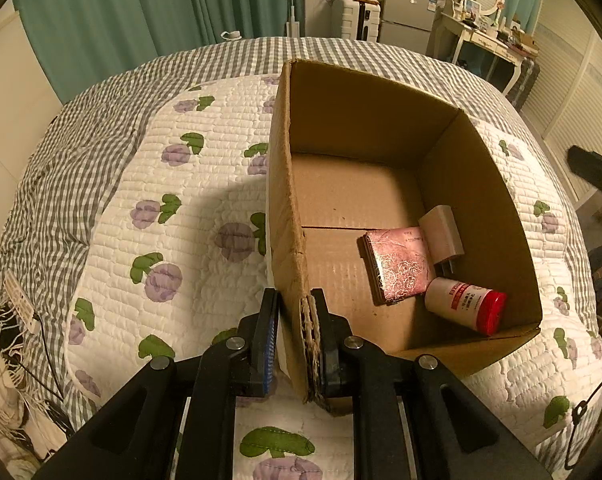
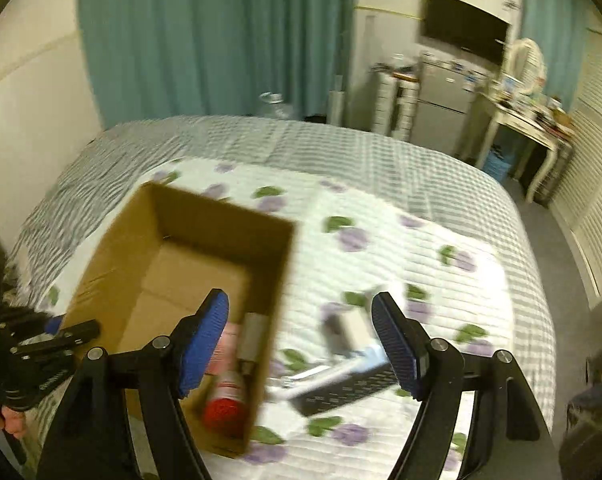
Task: Organize rigid objects
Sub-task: 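Carry the red-capped bottle into the box and release it, then grasp the black remote by its end with the right tool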
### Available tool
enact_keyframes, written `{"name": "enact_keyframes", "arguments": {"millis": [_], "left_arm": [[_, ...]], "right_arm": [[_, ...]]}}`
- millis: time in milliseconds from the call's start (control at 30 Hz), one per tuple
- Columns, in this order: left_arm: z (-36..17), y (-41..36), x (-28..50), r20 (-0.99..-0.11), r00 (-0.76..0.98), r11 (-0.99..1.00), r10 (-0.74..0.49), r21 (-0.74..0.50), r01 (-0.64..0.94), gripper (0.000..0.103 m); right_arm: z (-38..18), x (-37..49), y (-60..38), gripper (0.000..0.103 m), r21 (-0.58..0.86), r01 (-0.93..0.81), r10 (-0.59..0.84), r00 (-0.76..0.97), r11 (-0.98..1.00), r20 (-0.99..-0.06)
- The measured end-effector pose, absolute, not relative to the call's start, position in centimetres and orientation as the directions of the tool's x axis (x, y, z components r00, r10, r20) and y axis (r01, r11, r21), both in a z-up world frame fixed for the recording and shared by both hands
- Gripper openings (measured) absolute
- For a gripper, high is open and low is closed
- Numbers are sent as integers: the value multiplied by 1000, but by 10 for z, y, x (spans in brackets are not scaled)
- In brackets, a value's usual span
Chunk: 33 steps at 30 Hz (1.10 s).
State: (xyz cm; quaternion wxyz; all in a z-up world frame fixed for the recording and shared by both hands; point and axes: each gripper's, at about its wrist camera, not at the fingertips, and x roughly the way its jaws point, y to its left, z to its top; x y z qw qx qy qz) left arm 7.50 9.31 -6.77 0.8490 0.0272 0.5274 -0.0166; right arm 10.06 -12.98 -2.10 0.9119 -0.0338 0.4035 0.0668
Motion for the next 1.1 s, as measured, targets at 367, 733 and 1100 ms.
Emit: {"name": "enact_keyframes", "arguments": {"millis": [367, 733, 1100], "left_arm": [[-64, 92, 73, -898, 440, 998, 2, 31, 58, 15], [-64, 90, 73, -896, 444, 997, 13, 47, 65, 15], [-65, 90, 73, -895, 447, 996, 8, 45, 73, 15]], "right_arm": [[-43, 100, -213, 74, -23, 68, -60, 620, 997, -782], [-148, 114, -230, 74, 66, 186, -12, 388, 980, -922], [-195, 139, -233, 74, 157, 301, 68, 286, 941, -956]]}}
